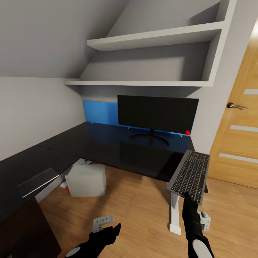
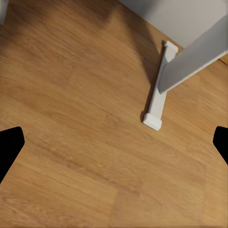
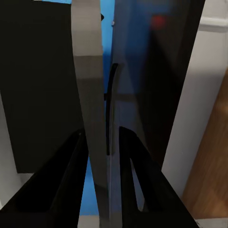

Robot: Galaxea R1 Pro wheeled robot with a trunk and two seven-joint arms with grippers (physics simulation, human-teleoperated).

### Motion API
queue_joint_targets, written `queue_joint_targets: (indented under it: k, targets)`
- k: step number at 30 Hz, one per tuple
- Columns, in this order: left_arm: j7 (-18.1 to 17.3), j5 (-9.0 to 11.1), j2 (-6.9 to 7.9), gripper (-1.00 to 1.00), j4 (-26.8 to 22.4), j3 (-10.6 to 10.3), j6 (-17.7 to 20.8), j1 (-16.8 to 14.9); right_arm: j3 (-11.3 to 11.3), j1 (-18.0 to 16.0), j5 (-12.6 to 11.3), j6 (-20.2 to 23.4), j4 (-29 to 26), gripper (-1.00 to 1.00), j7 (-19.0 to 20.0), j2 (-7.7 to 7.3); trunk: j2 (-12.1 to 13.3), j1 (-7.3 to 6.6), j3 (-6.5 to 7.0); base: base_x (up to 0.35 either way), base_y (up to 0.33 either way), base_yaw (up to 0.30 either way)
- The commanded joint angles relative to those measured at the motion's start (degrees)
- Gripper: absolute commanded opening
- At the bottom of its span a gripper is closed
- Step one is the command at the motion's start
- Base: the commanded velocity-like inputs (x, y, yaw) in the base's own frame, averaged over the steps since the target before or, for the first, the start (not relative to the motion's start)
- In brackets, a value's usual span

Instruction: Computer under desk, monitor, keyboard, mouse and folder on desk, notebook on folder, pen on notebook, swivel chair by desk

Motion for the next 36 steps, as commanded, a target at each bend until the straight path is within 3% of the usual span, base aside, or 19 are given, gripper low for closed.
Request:
queue_joint_targets:
  k: [1,3,4,22,25,30,36]
  targets:
    - [0.5,0.6,0.00,1.00,-0.1,0.0,0.1,0.0,0.1,0.0,-0.4,-0.3,0.0,-1.00,0.0,-0.02,0.0,0.00,-0.05,0.000,0.000,0.000]
    - [0.6,0.6,0.00,1.00,-0.1,-0.1,0.1,0.0,0.1,0.0,-0.4,-0.4,0.0,-1.00,0.0,-0.02,0.0,0.00,-0.05,0.000,0.000,0.000]
    - [0.5,0.6,0.00,1.00,-0.1,-0.1,0.1,0.0,0.1,0.0,-0.4,-0.3,0.0,1.00,-0.1,-0.03,0.0,0.00,-0.05,0.000,0.000,0.000]
    - [0.5,0.7,0.00,1.00,-0.1,-0.1,0.1,0.0,0.0,0.0,-0.3,-0.1,0.0,1.00,-0.7,-0.21,0.0,0.00,-0.05,0.000,0.000,0.000]
    - [0.5,0.6,0.00,1.00,-0.1,-0.1,0.1,0.0,0.1,0.0,-0.5,0.1,0.0,1.00,-2.3,-0.28,0.0,0.00,-0.05,0.000,0.000,0.000]
    - [0.5,0.6,0.00,1.00,-0.1,-0.1,0.1,0.0,0.2,0.0,-0.7,0.6,0.7,1.00,-8.7,-0.22,0.0,0.00,-0.05,0.000,0.000,0.000]
    - [0.5,0.6,0.00,1.00,-0.1,-0.1,0.1,0.0,0.1,0.0,-0.8,0.7,1.1,1.00,-10.4,-0.19,0.0,0.00,-0.05,0.000,0.000,0.000]
